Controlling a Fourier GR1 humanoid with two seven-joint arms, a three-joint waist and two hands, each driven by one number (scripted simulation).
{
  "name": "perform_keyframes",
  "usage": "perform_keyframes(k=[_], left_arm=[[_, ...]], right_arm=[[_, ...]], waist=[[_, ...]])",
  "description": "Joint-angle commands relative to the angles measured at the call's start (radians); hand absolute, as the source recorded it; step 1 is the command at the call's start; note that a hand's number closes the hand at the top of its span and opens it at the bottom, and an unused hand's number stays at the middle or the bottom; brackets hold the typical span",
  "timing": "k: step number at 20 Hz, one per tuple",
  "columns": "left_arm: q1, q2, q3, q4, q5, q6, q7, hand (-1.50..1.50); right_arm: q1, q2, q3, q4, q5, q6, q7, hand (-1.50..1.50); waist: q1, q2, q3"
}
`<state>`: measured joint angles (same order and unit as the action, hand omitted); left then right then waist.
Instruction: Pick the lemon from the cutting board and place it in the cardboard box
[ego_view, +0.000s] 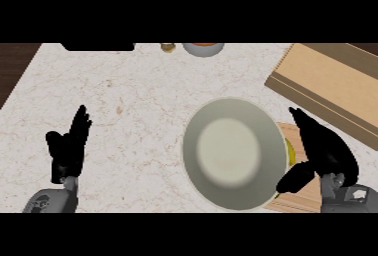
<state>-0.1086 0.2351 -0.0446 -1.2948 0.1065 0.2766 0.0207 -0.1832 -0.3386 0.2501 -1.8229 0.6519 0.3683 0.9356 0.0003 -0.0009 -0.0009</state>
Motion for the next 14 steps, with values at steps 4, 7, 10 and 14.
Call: perform_keyframes(k=[4, 7, 10, 14], left_arm=[[-0.017, -0.027, 0.019, 0.006, -0.034, -0.021, 0.001, 0.0], [0.059, -0.031, 0.002, -0.097, -0.052, -0.005, 0.042, 0.0], [0.047, -0.029, 0.035, -0.064, -0.043, -0.031, 0.028, 0.0], [0.051, -0.023, 0.03, -0.117, -0.046, -0.054, 0.076, 0.0]], right_arm=[[-0.027, 0.073, -0.038, 0.063, 0.055, 0.042, 0.032, -1.5], [-0.015, 0.093, -0.016, 0.105, 0.113, 0.013, 0.016, -1.5], [-0.017, 0.085, -0.054, 0.126, 0.126, 0.025, -0.022, -1.5], [-0.028, 0.067, -0.081, 0.154, 0.127, 0.072, -0.041, -1.5]], waist=[[0.0, 0.001, 0.001], [0.003, 0.0, 0.001], [0.002, 0.001, 0.001], [0.002, 0.0, 0.001]])
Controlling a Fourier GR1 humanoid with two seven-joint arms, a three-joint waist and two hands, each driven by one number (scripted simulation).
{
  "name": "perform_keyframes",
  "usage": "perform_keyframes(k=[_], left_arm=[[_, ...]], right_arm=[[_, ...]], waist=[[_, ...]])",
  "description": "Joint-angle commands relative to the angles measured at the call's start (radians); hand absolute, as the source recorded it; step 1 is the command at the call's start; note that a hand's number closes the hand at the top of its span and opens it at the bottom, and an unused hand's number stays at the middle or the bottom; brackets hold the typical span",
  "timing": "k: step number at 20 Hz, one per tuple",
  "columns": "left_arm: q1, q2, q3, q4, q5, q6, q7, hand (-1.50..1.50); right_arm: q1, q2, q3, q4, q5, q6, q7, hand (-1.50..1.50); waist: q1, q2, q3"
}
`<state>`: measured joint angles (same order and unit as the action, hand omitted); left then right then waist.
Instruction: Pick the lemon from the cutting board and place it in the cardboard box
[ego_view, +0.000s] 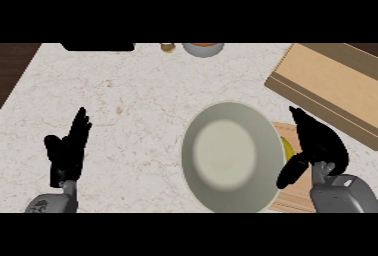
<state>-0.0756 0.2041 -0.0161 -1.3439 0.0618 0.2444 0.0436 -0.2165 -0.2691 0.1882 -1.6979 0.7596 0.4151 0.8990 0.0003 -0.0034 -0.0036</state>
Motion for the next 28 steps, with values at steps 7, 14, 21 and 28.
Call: perform_keyframes(k=[7, 14, 21, 28], left_arm=[[0.005, -0.047, 0.025, 0.034, -0.034, 0.012, -0.04, 0.0], [-0.019, -0.005, 0.077, -0.013, -0.024, -0.058, 0.037, 0.0], [-0.069, -0.065, 0.053, 0.022, -0.08, -0.012, 0.042, 0.0], [-0.011, -0.073, 0.074, 0.006, -0.075, -0.046, -0.009, 0.0]], right_arm=[[-0.028, 0.013, -0.045, 0.255, 0.081, -0.072, -0.153, -1.5], [-0.056, 0.08, -0.055, 0.246, 0.126, -0.037, -0.115, -1.5], [-0.037, 0.09, -0.068, 0.373, 0.178, -0.135, -0.222, -1.5], [-0.045, 0.061, -0.128, 0.366, 0.166, -0.109, -0.275, -1.5]], waist=[[0.004, 0.005, 0.004], [0.002, 0.003, 0.004], [0.001, 0.004, 0.004], [0.001, 0.003, 0.004]])
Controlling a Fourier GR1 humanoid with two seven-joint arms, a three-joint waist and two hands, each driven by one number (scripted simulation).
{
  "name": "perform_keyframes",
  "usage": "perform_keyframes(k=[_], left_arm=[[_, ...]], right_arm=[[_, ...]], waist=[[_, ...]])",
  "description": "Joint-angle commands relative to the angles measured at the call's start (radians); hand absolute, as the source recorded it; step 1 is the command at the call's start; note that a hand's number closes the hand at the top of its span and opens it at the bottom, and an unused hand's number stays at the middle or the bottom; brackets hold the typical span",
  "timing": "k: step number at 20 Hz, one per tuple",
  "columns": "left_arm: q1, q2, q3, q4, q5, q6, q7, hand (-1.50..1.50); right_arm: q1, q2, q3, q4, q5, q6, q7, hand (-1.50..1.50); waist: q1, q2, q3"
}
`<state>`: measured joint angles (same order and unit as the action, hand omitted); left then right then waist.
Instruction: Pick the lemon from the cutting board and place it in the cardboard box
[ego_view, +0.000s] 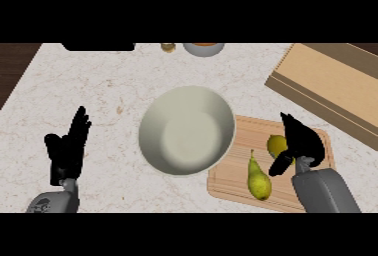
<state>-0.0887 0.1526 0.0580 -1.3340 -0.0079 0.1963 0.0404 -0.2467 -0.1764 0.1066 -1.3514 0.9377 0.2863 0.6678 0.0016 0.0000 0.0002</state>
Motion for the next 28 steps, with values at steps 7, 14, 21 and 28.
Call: perform_keyframes(k=[7, 14, 21, 28], left_arm=[[-0.064, 0.01, 0.043, 0.056, 0.01, -0.021, 0.004, 0.0], [-0.017, -0.022, 0.01, -0.039, -0.029, 0.009, 0.048, 0.0], [-0.012, -0.004, 0.041, 0.005, -0.006, -0.046, 0.001, 0.0], [0.007, -0.004, 0.035, -0.033, -0.032, -0.014, 0.027, 0.0]], right_arm=[[-0.079, 0.003, 0.004, 0.146, 0.079, -0.167, -0.165, 1.5], [-0.076, 0.032, 0.048, 0.025, 0.119, -0.088, -0.124, 1.5], [-0.096, 0.08, 0.098, 0.128, 0.171, -0.155, -0.215, 1.5], [-0.06, 0.043, 0.127, -0.248, 0.17, -0.017, -0.143, 1.5]], waist=[[0.001, 0.001, 0.0], [0.0, -0.001, 0.0], [0.001, 0.001, 0.0], [-0.006, -0.005, -0.001]])
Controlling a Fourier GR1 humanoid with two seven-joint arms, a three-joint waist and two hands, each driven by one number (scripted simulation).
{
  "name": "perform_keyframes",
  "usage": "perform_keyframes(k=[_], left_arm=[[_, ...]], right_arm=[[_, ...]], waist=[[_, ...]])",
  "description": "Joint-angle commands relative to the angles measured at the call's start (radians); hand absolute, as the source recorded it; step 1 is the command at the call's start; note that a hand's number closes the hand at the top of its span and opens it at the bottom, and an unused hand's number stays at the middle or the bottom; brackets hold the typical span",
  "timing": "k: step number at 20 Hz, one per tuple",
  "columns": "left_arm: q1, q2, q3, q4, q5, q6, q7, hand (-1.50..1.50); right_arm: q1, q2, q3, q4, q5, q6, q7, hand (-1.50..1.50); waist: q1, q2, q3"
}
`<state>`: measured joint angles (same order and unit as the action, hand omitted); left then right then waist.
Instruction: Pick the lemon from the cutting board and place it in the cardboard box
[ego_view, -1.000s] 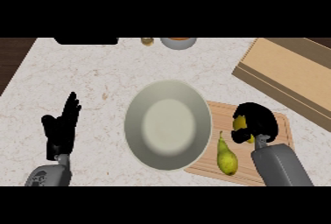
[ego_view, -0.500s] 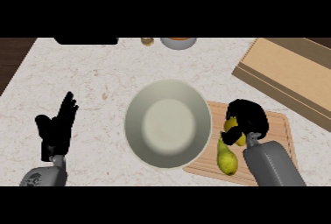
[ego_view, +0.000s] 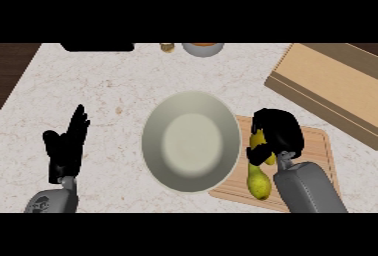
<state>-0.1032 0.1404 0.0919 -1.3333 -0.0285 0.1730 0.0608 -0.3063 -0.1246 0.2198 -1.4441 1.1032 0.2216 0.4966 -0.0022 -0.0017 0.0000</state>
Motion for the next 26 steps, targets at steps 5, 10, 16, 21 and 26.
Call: perform_keyframes(k=[5, 10, 16, 21, 26], left_arm=[[0.016, -0.022, -0.01, -0.027, -0.02, 0.033, -0.006, 0.0], [0.038, -0.026, -0.009, 0.005, -0.016, 0.015, -0.043, 0.0], [0.024, -0.008, 0.009, 0.011, -0.007, -0.001, -0.03, 0.0], [-0.054, 0.013, 0.015, -0.008, -0.002, -0.009, 0.047, 0.0], [0.007, 0.0, 0.026, 0.063, 0.013, -0.04, -0.067, 0.0]], right_arm=[[-0.025, -0.019, -0.018, -0.412, -0.013, 0.144, 0.108, 1.5], [-0.119, -0.044, -0.136, -0.587, -0.067, 0.298, 0.209, 1.5], [-0.196, -0.146, -0.261, -0.496, -0.061, 0.282, 0.157, 1.5], [-0.24, -0.243, -0.404, -0.335, -0.104, 0.171, 0.01, 1.5], [-0.281, -0.283, -0.479, -0.134, -0.145, 0.055, -0.12, 1.5]], waist=[[-0.007, -0.005, 0.0], [-0.004, -0.002, -0.001], [0.005, 0.001, 0.0], [0.005, 0.003, 0.0], [0.009, 0.004, 0.0]])
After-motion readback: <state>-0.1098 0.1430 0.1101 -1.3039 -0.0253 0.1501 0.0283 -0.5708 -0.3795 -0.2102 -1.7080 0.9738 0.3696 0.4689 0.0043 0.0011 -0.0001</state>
